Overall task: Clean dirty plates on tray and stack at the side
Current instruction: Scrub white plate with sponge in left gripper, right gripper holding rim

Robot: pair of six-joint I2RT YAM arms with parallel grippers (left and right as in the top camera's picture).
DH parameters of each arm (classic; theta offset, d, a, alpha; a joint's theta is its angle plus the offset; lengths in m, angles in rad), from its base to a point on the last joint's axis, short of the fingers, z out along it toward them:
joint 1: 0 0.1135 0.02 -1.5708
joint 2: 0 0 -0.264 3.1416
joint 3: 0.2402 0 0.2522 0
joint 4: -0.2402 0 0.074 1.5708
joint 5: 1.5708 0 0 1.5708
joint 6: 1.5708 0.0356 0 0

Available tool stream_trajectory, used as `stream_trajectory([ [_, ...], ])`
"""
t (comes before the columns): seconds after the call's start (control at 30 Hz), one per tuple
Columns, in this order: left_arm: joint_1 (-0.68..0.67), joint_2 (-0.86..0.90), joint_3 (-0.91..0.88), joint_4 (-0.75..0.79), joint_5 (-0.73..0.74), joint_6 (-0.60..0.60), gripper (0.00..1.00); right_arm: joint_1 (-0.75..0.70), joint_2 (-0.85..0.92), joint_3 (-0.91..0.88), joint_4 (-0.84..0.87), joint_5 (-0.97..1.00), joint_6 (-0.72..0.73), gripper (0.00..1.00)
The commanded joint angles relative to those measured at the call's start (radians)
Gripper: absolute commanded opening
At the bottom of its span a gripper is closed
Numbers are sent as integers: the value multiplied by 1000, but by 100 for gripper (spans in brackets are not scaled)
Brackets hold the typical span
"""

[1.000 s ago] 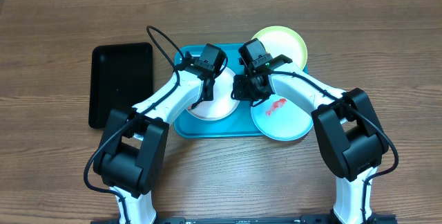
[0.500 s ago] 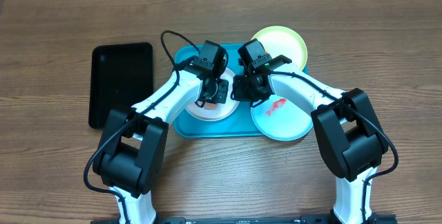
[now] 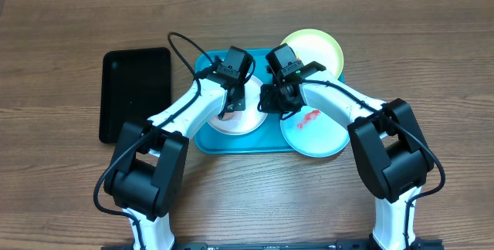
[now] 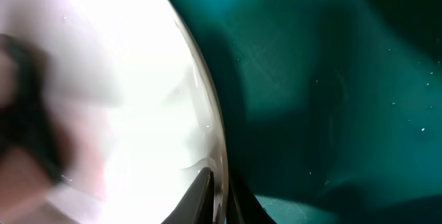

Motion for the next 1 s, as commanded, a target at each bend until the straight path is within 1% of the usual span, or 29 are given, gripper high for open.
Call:
stream_trajectory([
  [0.0,18,-3,-13,-6,-247,-107,4,-1,3,-8,-11,39,-3,9],
  [0.03,18,-3,-13,-3,-246,-100,4,-1,3,-7,-11,40,-3,9],
  [0.1,18,-3,-13,-2,-216,-48,4,-1,3,-7,-8,39,-2,9],
  [0.17,16,-3,-13,3,-117,59,4,-1,3,-7,-5,38,-2,9],
  [0.2,15,-3,-13,6,-47,107,4,-1,3,-7,-5,35,-2,9],
  [0.33,16,-3,-13,14,367,330,4,-1,3,-7,-8,35,-2,9],
  [0.4,16,-3,-13,20,529,401,4,-1,3,-7,-8,35,-2,9],
  [0.47,16,-3,-13,33,619,431,4,-1,3,-7,-8,35,-2,9],
  [0.53,16,-3,-13,49,623,425,4,-1,3,-7,-7,35,-2,9],
  [0.57,19,-3,-13,60,599,409,4,-1,3,-7,-7,35,-2,9],
  [0.7,53,-6,7,71,415,242,4,-1,3,-7,-8,35,-3,9],
  [0.8,96,-10,82,-10,353,182,4,-1,3,-7,-12,35,-3,9],
  [0.83,112,-10,122,-52,338,174,4,-1,3,-7,-15,35,-3,9],
  [0.9,140,-10,202,-132,320,171,4,-1,3,-7,-19,35,-3,4],
  [0.97,167,-10,288,-212,324,171,4,-1,3,-7,-20,35,-4,4],
])
